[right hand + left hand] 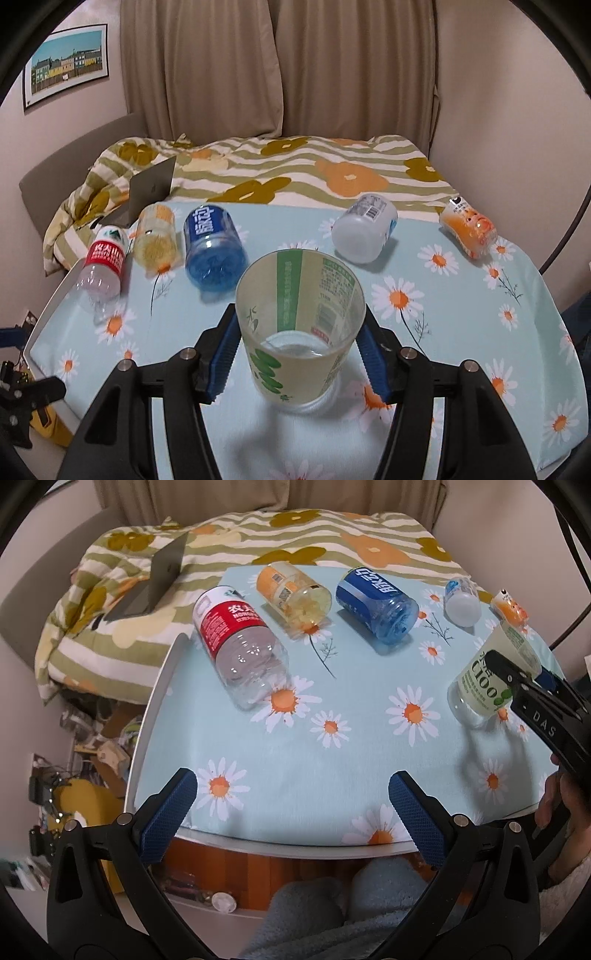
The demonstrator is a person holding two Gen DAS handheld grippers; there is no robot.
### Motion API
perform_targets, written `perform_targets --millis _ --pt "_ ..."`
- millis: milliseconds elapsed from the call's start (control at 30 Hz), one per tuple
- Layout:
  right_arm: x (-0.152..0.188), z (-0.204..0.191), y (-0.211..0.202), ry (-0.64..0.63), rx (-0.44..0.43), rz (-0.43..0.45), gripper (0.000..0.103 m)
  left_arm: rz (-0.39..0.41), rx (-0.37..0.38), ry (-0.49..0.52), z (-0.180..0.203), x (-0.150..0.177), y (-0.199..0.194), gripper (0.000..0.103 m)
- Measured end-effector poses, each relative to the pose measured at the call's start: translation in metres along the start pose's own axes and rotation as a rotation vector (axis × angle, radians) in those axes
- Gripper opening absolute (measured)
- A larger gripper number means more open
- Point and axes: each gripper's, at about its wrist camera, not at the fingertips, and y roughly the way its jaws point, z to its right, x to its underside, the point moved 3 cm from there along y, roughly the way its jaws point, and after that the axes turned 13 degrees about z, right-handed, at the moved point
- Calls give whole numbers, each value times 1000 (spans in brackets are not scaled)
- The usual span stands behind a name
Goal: Flip cup upright
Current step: 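Lower the upright green cup onto the cloth with the right gripper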
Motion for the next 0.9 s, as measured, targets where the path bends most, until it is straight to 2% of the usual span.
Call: perform_targets --millis 300,633,700,733,767,800,900 --pt "5 -9 -2 -54 15 -12 57 1 -5 -16 -4 5 -6 103" --pt "3 -7 -2 -19 30 -10 60 11 -11 -16 -4 6 -8 103" --pt "3 -6 -1 -15 33 -8 76 14 -11 -17 -4 6 -9 103" --pt "2 -6 -2 -8 30 -5 93 16 -10 -18 -4 6 -10 103" --pt "2 -5 -2 1 22 -2 98 18 -10 -19 -3 5 -11 103" --pt "2 -4 -3 8 17 1 102 20 -11 -20 -3 5 -12 103" --pt "1 -2 -4 14 9 4 102 29 -10 -24 -1 4 -16 103"
